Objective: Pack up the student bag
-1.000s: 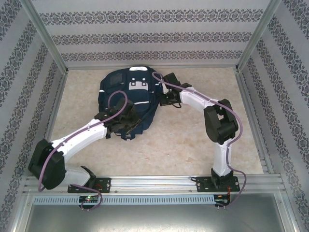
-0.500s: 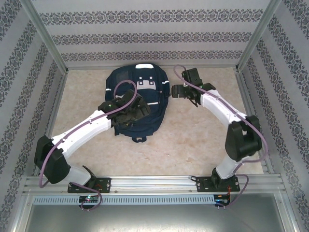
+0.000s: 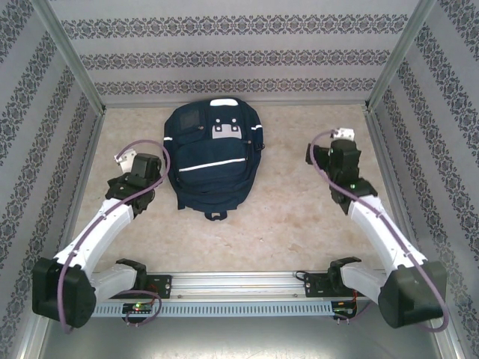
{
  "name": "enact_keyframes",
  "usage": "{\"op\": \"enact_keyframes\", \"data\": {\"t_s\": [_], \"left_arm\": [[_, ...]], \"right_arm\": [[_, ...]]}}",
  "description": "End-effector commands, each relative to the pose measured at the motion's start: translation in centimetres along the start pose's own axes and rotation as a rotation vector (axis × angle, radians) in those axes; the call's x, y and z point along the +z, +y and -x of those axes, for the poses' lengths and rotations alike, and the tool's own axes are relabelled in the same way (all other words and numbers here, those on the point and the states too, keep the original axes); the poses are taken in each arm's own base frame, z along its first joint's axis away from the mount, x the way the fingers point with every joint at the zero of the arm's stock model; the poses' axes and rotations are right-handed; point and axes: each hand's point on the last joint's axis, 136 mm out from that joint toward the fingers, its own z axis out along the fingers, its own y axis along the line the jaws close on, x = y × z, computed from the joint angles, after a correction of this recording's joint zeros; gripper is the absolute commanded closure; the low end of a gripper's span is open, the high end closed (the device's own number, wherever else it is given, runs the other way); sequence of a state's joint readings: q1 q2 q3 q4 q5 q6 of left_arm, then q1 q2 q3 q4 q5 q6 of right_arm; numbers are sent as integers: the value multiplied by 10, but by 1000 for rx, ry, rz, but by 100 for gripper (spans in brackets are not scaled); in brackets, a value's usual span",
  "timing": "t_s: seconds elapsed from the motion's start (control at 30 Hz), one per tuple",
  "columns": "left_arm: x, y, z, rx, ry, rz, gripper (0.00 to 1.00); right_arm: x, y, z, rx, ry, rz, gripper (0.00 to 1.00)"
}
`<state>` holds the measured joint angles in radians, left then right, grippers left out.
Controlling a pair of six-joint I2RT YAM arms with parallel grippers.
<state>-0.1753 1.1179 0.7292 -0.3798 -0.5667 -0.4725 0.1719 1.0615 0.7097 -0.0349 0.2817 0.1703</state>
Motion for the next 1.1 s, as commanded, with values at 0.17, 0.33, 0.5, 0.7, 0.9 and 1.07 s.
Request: {"op": "enact_keyframes", "data": {"t_s": [0.17,0.33,0.5,0.7,0.9,1.07], "left_arm": [[64,-29,8,65,-118,-118,0],[79,-53,8,130,-215,-203,0],[80,-71,-3,167,-296,-319,0],[85,-76,-14,161,-290,-400,1],[85,-77,-12,160,-305,-403,0],[84,-77,-12,163,-301,-405,0]], "right_arm": [[30,-30,-46,-64,-47,-100,2],[52,-21,-59,-92,-97,-54,2],[69,-12,-63,-98,-126,21,2],[78,-18,-74,-43,-131,56,2],[81,-17,-73,-44,-136,63,2],[81,-17,-73,-48,-137,63,2]]}}
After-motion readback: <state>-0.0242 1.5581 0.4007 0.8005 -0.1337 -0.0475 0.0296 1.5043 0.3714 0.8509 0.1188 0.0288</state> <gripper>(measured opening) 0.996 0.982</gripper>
